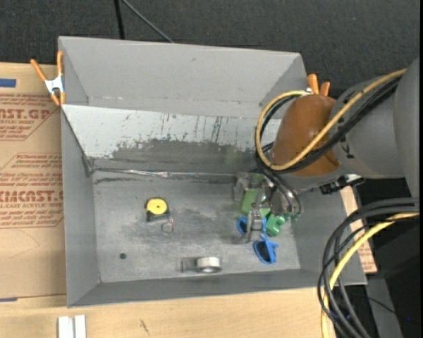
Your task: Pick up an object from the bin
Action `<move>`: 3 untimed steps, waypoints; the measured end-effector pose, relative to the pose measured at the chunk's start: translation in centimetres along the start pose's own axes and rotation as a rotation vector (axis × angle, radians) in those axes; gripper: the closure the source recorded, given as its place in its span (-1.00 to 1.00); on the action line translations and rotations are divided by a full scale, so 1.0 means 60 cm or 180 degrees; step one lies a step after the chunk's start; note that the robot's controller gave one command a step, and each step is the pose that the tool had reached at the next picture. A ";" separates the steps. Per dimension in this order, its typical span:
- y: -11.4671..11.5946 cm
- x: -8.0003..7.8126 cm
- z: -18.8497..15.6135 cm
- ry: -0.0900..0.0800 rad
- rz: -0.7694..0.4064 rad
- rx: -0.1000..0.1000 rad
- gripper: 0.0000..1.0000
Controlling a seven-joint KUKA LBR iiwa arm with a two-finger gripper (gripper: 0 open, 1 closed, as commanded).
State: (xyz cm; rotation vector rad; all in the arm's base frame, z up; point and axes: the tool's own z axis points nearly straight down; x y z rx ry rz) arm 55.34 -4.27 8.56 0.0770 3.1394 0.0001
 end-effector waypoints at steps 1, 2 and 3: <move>-0.077 -0.029 0.027 0.0000 -0.1593 0.0000 -1.00; -0.158 -0.016 -0.027 -0.0004 -0.1879 0.0000 -1.00; -0.155 -0.016 -0.025 0.0000 -0.1883 -0.0008 1.00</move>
Offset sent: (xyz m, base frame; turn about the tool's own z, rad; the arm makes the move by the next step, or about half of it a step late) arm 0.0147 -0.0470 -0.0156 -0.5010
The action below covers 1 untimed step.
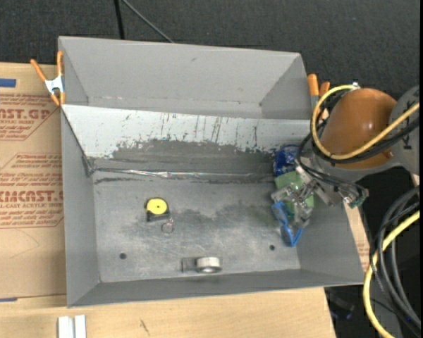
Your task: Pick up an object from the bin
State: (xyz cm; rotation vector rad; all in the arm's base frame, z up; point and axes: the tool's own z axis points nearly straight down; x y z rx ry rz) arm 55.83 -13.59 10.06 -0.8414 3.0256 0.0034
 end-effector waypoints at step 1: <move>-0.008 -0.035 -0.010 0.0004 -0.1199 -0.0001 1.00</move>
Offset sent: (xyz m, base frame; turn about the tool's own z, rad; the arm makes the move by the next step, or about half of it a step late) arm 0.0204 0.0050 0.0070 -0.3773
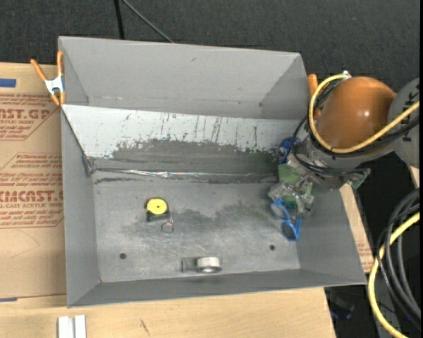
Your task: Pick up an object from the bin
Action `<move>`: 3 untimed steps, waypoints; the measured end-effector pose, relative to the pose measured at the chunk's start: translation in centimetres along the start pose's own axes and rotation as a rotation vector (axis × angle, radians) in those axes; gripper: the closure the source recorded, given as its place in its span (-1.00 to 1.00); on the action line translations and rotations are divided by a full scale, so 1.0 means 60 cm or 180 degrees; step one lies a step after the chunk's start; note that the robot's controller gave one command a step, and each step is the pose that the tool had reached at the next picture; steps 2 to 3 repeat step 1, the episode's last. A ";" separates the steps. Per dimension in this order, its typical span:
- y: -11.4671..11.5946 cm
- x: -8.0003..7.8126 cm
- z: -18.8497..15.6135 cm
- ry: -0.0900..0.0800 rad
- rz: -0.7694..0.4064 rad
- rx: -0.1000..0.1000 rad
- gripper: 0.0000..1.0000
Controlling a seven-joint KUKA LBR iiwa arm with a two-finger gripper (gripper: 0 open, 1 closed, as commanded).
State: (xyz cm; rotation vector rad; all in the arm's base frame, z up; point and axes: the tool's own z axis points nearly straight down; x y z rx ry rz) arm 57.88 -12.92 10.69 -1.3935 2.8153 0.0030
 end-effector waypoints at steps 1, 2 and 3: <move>0.000 -0.020 -0.191 -0.0011 -0.0019 0.0023 1.00; 0.000 -0.020 -0.191 -0.0011 -0.0019 0.0023 1.00; 0.000 -0.020 -0.191 -0.0011 -0.0019 0.0023 1.00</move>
Offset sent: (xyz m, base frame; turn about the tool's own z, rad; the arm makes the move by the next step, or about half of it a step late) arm 0.0057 0.0073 0.1099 -0.0064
